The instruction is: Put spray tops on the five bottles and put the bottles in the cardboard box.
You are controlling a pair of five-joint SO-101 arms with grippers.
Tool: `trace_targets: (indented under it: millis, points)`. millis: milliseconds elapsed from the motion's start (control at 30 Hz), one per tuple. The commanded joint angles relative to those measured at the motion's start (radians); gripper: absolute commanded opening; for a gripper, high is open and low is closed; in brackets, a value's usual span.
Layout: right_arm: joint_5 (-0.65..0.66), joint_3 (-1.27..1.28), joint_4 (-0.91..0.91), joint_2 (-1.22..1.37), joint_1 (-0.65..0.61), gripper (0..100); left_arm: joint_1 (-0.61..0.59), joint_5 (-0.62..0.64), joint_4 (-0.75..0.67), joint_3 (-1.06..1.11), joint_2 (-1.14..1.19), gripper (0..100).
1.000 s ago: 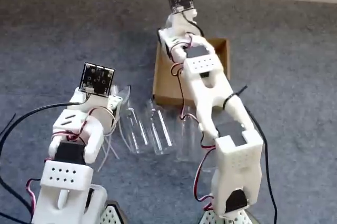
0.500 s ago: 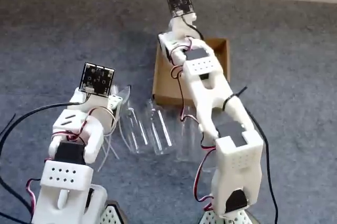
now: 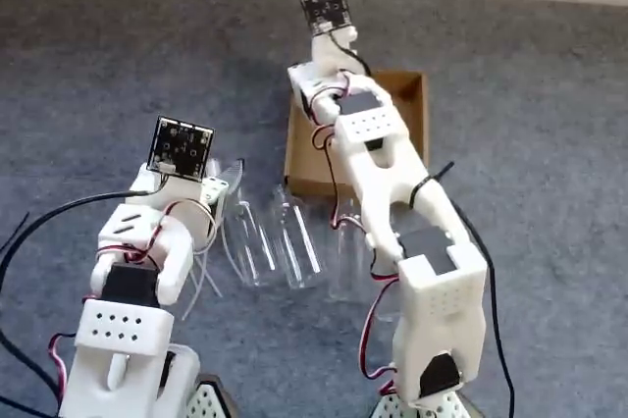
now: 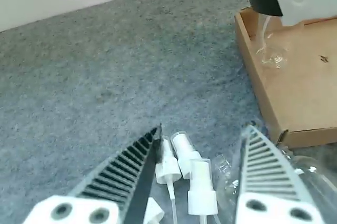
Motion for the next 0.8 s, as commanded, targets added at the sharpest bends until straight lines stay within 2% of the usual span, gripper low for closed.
trace_targets:
  millis: [0,167,333,667,767]
  points:
    - [0.006,-0.013,-0.021,-0.027,-0.01,28.1,-0.013,0.003,-0.029,-0.007,0.005,22]
    - [0.006,-0.015,-0.013,-0.028,-0.004,30.3,-0.013,0.003,-0.029,-0.007,0.005,22]
    - [0.006,-0.068,0.071,-0.05,-0.005,30.7,-0.013,0.003,-0.029,-0.007,0.005,22]
    - [0.009,-0.286,0.378,-0.213,-0.004,30.7,-0.013,0.003,-0.029,-0.007,0.005,22]
    - [0.011,-0.335,0.538,-0.262,-0.004,30.5,-0.013,0.003,-0.029,-0.007,0.005,22]
